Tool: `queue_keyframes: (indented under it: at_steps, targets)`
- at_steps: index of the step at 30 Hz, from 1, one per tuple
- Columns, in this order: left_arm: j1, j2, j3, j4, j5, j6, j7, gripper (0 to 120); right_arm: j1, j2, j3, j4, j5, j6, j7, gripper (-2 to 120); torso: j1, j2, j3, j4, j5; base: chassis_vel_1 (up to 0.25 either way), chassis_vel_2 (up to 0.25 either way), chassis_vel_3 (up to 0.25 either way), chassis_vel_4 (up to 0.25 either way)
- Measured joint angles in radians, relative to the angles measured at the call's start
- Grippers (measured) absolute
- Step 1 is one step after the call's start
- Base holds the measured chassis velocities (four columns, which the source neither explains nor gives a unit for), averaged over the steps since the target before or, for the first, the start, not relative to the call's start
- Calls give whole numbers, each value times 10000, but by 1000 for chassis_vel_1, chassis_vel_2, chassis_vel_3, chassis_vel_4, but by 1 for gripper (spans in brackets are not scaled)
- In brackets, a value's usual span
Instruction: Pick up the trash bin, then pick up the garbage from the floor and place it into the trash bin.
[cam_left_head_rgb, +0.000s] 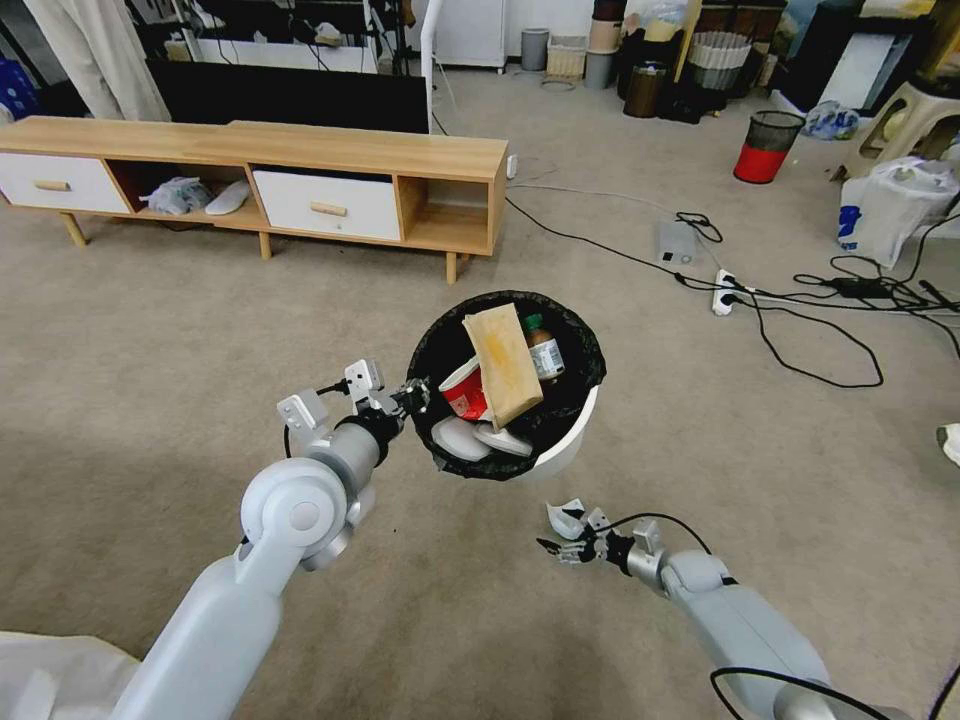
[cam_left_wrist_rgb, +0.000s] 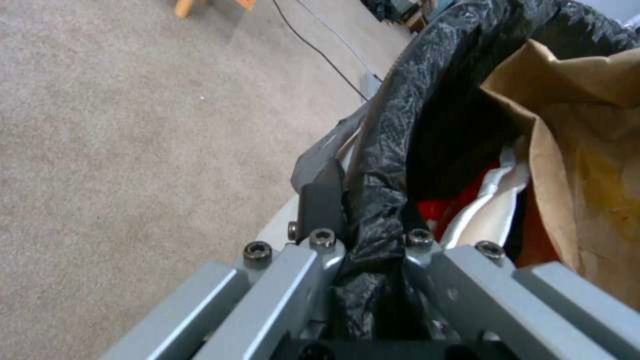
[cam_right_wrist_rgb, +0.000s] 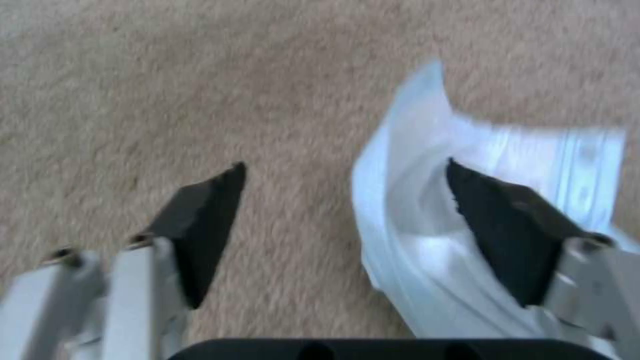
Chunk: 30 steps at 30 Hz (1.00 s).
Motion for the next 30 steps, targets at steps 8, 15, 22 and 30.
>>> queue_keyframes:
  at_steps: [8,15,22,30]
  targets:
    - [72,-11,-17,-86,55,-6,-36,3,-108,-113,95,69,-3,22,-27,43,0,0,0,0,-2,0,0,0,0]
    - [79,-2,-58,-108,58,-13,-50,3,28,-28,94,72,105,31,-64,19,0,0,0,1,-1,0,0,0,0]
    - [60,-26,-50,-72,60,-14,-52,3,105,-32,60,108,267,33,-112,0,0,0,0,1,-2,0,0,0,0]
    - [23,-43,-15,47,71,-14,-15,3,138,-25,58,62,339,34,-151,0,0,0,0,0,-2,0,0,0,0]
